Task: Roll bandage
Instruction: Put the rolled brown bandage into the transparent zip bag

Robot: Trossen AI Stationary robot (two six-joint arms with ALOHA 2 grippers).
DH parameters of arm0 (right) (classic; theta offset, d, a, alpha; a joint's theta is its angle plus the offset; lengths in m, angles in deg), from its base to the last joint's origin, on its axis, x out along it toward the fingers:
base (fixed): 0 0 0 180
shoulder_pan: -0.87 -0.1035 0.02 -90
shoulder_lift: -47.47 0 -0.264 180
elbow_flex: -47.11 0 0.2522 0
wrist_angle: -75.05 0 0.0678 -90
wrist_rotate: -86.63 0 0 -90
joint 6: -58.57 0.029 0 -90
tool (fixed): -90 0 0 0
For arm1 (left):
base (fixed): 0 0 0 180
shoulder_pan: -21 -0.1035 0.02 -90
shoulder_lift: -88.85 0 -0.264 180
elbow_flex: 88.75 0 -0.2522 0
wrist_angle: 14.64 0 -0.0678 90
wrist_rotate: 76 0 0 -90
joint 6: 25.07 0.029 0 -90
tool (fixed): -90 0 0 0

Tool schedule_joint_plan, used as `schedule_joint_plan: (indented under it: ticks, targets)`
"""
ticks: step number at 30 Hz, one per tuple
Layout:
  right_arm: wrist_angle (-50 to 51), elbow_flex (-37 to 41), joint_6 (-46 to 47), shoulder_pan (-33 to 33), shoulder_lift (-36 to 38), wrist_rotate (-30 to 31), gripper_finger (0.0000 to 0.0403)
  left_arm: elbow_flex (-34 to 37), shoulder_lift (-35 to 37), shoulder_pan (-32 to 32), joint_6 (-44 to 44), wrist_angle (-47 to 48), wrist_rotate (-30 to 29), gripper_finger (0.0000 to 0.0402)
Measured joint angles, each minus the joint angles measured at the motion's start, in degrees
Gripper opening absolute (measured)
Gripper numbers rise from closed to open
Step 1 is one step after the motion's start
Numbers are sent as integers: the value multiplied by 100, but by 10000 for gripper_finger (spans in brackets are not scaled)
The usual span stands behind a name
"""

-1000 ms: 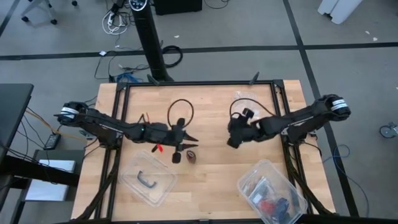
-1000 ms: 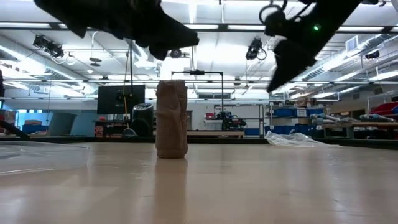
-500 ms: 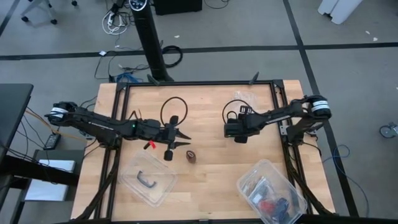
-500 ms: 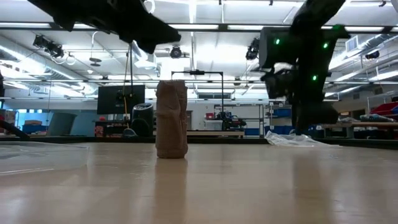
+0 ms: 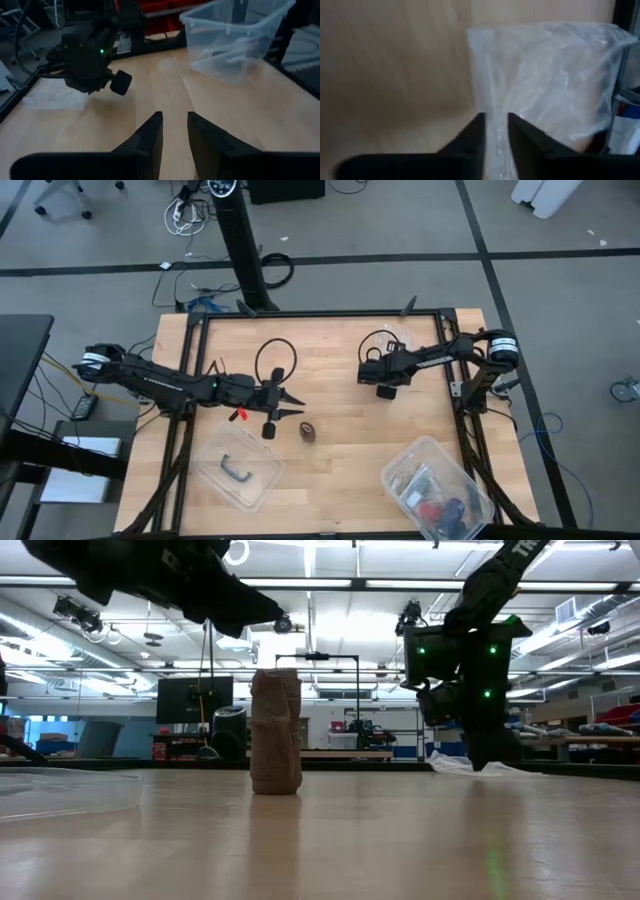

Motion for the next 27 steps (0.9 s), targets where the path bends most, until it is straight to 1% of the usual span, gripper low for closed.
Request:
schedule_joint_plan:
  ticks: [2, 3, 5, 9, 14, 17, 19, 21, 25, 27]
  targets:
    - [-109, 0, -107, 37, 14, -140, 26, 138, 11, -3, -53, -241, 0, 92]
    - [-167, 0, -146, 39, 29, -190, 13, 210, 62, -3, -69, -271, 0, 92]
    - [-250, -2, -150, 14, 112, -322, 11, 261, 154, -3, -137, -279, 0, 92]
    - [-512, -13, -47, -232, 446, -830, 3, 314, 461, -3, -175, -252, 0, 92]
    - [-735, -17, 153, -659, 1107, -935, 2, 309, 897, -3, -168, -98, 0, 92]
    - [-1015, -17, 371, -933, 1491, -1059, 1, 311, 1035, -3, -206, 14, 0, 92]
    - [-1401, -17, 490, -1116, 1715, -1254, 1, 305, 1036, -3, -286, 17, -32, 92]
    - [-2005, -17, 579, -1290, 1899, -1451, 1, 305, 982, -3, -437, 66, -134, 92]
    - [-3603, -17, 641, -1614, 2094, -1523, 1, 307, 723, -3, -696, 32, -179, 92]
    - [-4366, -17, 634, -1749, 2098, -1537, 1, 306, 606, -3, -918, -230, -180, 92]
